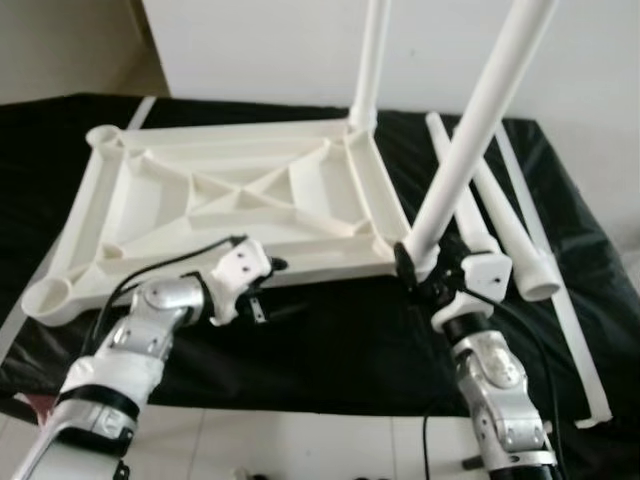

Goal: Building children table

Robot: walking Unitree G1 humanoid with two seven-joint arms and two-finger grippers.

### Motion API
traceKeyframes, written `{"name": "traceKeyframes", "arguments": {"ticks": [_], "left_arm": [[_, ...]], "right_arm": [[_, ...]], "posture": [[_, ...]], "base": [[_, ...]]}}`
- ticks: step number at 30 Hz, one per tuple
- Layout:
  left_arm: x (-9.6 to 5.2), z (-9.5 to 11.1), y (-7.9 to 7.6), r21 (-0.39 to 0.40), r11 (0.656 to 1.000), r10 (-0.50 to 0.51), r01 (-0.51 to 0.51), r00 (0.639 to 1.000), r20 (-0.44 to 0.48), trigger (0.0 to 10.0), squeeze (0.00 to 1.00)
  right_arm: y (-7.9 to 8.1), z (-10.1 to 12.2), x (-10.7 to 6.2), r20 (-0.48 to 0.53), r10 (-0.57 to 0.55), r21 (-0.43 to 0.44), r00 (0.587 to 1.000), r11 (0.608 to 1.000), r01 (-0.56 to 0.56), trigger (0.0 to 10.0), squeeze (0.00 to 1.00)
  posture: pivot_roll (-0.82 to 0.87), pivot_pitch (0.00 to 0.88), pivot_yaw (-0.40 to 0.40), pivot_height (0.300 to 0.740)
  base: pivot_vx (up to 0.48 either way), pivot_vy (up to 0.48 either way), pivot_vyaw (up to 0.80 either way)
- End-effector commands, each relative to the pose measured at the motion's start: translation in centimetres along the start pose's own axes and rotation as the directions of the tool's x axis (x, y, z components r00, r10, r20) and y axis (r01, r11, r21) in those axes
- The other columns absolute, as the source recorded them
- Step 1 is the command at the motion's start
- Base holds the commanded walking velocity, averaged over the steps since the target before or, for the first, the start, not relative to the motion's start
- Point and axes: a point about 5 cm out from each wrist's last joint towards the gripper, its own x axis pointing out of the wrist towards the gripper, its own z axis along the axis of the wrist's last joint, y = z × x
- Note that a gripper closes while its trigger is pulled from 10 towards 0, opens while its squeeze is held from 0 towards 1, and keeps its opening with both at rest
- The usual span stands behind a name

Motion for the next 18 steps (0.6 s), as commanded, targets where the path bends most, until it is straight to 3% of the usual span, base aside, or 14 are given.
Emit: {"name": "traceKeyframes", "arguments": {"ticks": [1,2,3,4,5,9,18], "left_arm": [[-0.2,-1.0,1.1,-0.039,0.972,0.23,-0.231,0.972,-0.043,10.0,0.0],[-0.3,-1.0,1.6,-0.062,0.961,0.268,-0.271,0.962,-0.051,8.3,0.0],[-0.5,-1.0,2.0,-0.091,0.948,0.302,-0.305,0.952,-0.052,2.9,0.0],[-0.6,-1.0,2.2,-0.109,0.94,0.321,-0.325,0.946,-0.052,2.9,0.0],[-0.7,-1.0,2.4,-0.106,0.934,0.337,-0.341,0.94,-0.057,0.0,0.0],[-0.8,-1.0,2.5,-0.098,0.932,0.346,-0.35,0.936,-0.057,0.0,0.0],[-1.2,-1.2,3.5,-0.083,0.881,0.46,-0.466,0.884,-0.084,0.0,0.0]], "right_arm": [[0.0,-0.3,-0.2,-0.017,-0.006,0.001,1.0,1.0,0.006,10.0,0.0],[0.0,-0.4,-0.3,-0.02,-0.007,0.002,1.0,1.0,0.007,10.0,0.0],[0.1,-0.5,-0.3,-0.022,-0.007,0.002,1.0,1.0,0.007,10.0,0.0],[0.1,-0.5,-0.3,-0.023,-0.007,0.002,1.0,1.0,0.007,10.0,0.0],[0.1,-0.5,-0.4,-0.025,-0.008,0.003,1.0,1.0,0.008,10.0,0.0],[0.2,-0.6,-0.4,-0.026,-0.009,0.004,1.0,1.0,0.009,10.0,0.0],[0.1,-0.8,-0.2,-0.033,-0.012,0.004,0.999,1.0,0.012,10.0,0.0]], "posture": [[-0.1,0.134,0.023,0.74],[-0.1,0.135,0.024,0.74],[-0.1,0.135,0.024,0.74],[-0.1,0.135,0.024,0.74],[-0.1,0.137,0.025,0.74],[-0.1,0.139,0.026,0.74],[-0.09,0.137,0.025,0.74]], "base": [[0.0,0.0,0.0],[0.0,0.0,0.0],[0.0,0.0,0.0],[0.0,0.0,0.0],[0.0,0.0,0.0],[0.0,0.0,0.0],[0.0,0.0,0.0]]}}
